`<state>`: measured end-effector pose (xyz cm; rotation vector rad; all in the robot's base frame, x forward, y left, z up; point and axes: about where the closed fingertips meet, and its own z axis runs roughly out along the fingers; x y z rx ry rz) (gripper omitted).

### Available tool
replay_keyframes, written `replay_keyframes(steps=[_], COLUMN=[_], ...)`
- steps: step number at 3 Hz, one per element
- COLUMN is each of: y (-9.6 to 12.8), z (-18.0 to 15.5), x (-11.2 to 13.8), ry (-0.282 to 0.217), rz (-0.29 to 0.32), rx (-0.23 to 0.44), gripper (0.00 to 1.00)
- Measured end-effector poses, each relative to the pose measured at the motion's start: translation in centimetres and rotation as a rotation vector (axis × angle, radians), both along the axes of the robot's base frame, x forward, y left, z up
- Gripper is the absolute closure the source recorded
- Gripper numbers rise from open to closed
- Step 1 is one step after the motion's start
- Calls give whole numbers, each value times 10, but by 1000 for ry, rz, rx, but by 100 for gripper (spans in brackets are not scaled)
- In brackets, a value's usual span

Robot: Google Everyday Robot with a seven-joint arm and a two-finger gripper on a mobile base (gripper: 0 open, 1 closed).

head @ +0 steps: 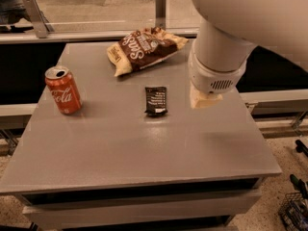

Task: Move rxbar chocolate near coke can

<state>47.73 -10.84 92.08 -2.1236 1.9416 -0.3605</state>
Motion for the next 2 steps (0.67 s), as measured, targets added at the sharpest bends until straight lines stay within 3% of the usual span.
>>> replay_keyframes(steps=[2], y=[25], z=[-24], x=[6], ry=[37], rz=[61], rx=[58], gripper=[100])
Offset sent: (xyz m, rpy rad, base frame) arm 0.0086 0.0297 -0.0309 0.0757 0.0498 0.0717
